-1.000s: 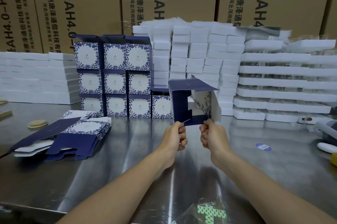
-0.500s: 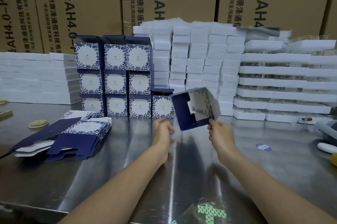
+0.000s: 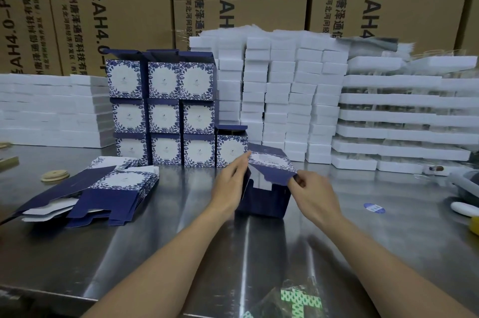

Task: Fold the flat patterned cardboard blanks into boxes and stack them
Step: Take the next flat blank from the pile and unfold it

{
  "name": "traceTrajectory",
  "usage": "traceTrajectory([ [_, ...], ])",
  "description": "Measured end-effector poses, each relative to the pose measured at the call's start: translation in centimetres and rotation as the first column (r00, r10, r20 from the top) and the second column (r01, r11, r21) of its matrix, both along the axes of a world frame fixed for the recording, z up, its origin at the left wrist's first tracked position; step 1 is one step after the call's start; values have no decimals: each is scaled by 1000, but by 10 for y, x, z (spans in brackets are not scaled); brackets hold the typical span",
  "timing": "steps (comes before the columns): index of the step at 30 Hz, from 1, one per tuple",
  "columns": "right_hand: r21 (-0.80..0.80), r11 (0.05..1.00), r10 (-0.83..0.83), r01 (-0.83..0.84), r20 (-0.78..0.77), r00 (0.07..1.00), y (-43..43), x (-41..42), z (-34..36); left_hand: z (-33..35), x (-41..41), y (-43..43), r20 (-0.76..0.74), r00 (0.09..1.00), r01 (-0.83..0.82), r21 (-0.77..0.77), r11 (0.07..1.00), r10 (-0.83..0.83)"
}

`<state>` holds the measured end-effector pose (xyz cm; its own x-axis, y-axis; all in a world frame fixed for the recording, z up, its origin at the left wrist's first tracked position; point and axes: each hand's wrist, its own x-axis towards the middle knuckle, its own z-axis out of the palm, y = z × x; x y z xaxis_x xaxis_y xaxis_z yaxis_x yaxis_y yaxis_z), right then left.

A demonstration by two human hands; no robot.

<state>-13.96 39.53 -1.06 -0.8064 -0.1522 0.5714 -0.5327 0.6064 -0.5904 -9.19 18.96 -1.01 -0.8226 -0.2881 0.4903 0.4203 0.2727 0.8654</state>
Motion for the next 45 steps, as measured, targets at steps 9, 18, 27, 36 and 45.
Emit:
traceTrajectory([
  [9, -3, 993, -119, 119, -42, 992, 4, 4, 6, 0, 4, 8, 118, 974, 181, 108, 978, -193],
  [18, -56, 998, 4, -10, -103, 995, -1, 8, 6, -10, -4, -2, -36, 961, -274, -227, 934, 274],
  [27, -109, 988, 103, -108, -50, 993, -15, 21, 2, -2, -8, -14, 133, 991, -123, 774, 621, 32],
  [36, -370, 892, 383, -258, 320, 867, -29, 29, 3, 0, -3, 2, 75, 979, 58, 789, 612, -190],
  [45, -674, 730, 434, -109, 335, 836, -32, 31, 10, -2, 1, 13, 104, 956, 156, 612, 775, -274],
])
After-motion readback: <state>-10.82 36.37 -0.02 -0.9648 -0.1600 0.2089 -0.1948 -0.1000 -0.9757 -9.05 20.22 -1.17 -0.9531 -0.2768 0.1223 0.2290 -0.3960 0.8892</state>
